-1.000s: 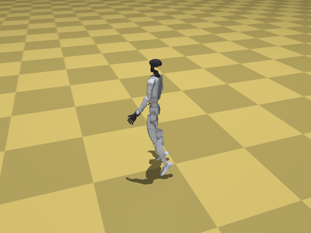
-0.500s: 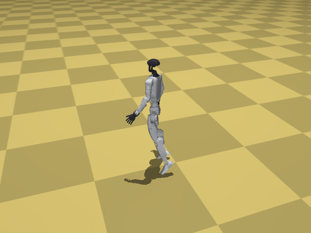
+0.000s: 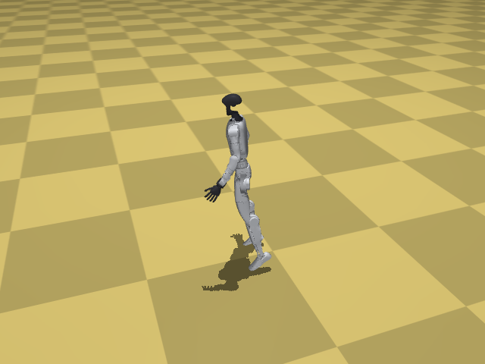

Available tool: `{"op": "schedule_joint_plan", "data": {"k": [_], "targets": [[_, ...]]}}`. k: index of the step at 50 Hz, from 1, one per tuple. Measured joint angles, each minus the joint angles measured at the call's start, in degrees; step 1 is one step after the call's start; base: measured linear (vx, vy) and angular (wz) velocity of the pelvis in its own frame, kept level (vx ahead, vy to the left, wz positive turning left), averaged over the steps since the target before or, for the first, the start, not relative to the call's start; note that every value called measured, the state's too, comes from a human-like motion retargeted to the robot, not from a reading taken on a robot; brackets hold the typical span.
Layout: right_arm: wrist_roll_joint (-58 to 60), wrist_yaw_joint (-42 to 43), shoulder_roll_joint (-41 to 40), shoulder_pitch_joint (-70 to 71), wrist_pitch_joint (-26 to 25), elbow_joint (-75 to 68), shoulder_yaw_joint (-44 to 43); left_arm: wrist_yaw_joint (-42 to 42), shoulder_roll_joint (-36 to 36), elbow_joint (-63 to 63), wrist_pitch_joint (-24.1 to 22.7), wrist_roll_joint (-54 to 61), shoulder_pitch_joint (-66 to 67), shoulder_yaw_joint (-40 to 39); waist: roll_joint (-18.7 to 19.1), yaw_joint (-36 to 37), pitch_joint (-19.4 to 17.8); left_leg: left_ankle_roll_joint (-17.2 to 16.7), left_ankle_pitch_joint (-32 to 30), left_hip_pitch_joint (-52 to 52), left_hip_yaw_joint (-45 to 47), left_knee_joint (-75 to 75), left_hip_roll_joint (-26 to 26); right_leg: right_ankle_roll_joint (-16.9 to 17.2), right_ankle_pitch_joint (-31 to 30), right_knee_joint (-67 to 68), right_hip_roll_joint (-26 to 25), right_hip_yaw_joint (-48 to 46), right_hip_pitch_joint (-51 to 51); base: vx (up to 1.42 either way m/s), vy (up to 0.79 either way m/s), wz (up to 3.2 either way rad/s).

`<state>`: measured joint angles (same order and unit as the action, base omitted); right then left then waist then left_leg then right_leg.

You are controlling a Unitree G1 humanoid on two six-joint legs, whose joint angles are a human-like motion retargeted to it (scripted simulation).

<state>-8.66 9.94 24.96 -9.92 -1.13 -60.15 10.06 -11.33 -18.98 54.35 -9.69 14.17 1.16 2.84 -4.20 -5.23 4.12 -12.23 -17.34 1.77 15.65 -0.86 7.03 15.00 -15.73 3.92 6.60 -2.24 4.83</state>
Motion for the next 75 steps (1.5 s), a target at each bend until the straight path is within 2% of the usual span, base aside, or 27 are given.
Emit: {"op": "schedule_joint_plan", "data": {"k": [8, 12, 20, 28, 33, 45, 57, 69, 75], "targets": [[0.5, 3.9, 3.6, 2.3, 1.9, 6.2, -1.3, -2.4, 0.5, 0.0, -0.7, 0.3, 2.9, -1.7, 0.0, 2.0, -2.7, 2.2, -0.7, -0.5, 9.7, 3.5, -0.1, 0.0, -0.1, -0.3, 0.1, -2.2, 1.0, -0.07, 0.18, 0.20], [-0.1, 4.7, 4.4, 3.5, 2.9, 10.9, -1.3, -3.1, 0.6, 1.4, -0.4, -0.4, 4.2, -2.5, 0.1, 3.2, -3.3, 2.2, -0.8, -0.3, 10.6, 4.8, 0.5, 0.0, -1.3, -1.2, -1.1, -2.3, 1.4, -0.07, 0.14, 0.02], [3.3, 3.1, 4.5, 5.0, 3.5, 18.7, 1.3, -3.5, 0.3, 3.2, -0.3, -0.8, 5.4, -4.6, 0.3, 6.0, -3.0, -1.4, 0.0, -1.0, 7.8, 5.8, 2.6, 0.0, -3.9, -2.2, -3.4, -3.8, 2.1, -0.06, 0.11, 0.09], [8.0, -1.0, 3.0, 4.2, 3.0, 20.4, 5.5, -3.7, 0.4, 2.2, -1.0, 0.2, 5.7, -5.2, -0.2, 8.3, -1.6, -2.0, 2.2, -1.3, 4.4, 5.9, 0.7, 0.0, -4.8, -1.7, -0.8, -5.8, 1.4, -0.02, 0.21, 0.39], [9.3, -3.3, 1.5, 2.7, 2.4, 16.6, 7.3, -4.0, 1.2, 0.3, -2.0, 0.9, 5.3, -4.6, -0.4, 10.2, -0.3, -2.2, 4.0, -1.6, 0.3, 5.2, -1.1, 0.0, -4.4, -0.3, 1.8, -7.0, 0.4, 0.02, 0.23, 0.63], [10.2, -5.1, -3.1, 4.1, 0.4, -3.6, 8.0, -3.8, 2.7, -0.1, -4.9, 1.7, 5.9, -2.1, -1.5, 19.1, 3.9, -2.8, 6.3, -2.3, -8.1, 3.5, -4.3, 0.0, -5.9, 2.7, 6.0, -10.7, -1.5, 0.02, 0.18, 0.53], [9.0, -3.8, -2.6, 6.5, 1.1, 2.0, 12.0, -7.5, -0.2, 4.9, -4.2, 4.6, 7.4, -3.9, -4.4, 29.6, 4.5, -2.8, 7.0, -0.2, -13.7, 1.9, -4.8, -0.5, -7.0, 4.8, 7.2, -14.2, -5.6, 0.02, 0.06, 0.34], [7.8, -0.2, -1.0, 13.2, 3.0, 15.0, 13.5, -6.9, -1.4, 5.5, -2.9, 4.7, 11.3, -6.5, -5.1, 31.9, 4.9, -2.5, 7.5, -0.8, -13.9, 3.3, -4.4, -2.3, -4.7, 5.0, 6.7, -18.1, -6.1, -0.07, -0.01, 0.24], [7.7, -2.0, -1.4, 14.7, 3.7, 20.5, 15.9, -5.6, -1.3, 3.2, -3.0, 5.8, 13.1, -6.9, -5.8, 33.4, 3.7, -0.4, 12.7, -1.2, -11.0, 4.1, -5.1, -3.5, 3.6, 4.8, 7.0, -19.8, -5.6, -0.13, -0.06, -0.10]]}}
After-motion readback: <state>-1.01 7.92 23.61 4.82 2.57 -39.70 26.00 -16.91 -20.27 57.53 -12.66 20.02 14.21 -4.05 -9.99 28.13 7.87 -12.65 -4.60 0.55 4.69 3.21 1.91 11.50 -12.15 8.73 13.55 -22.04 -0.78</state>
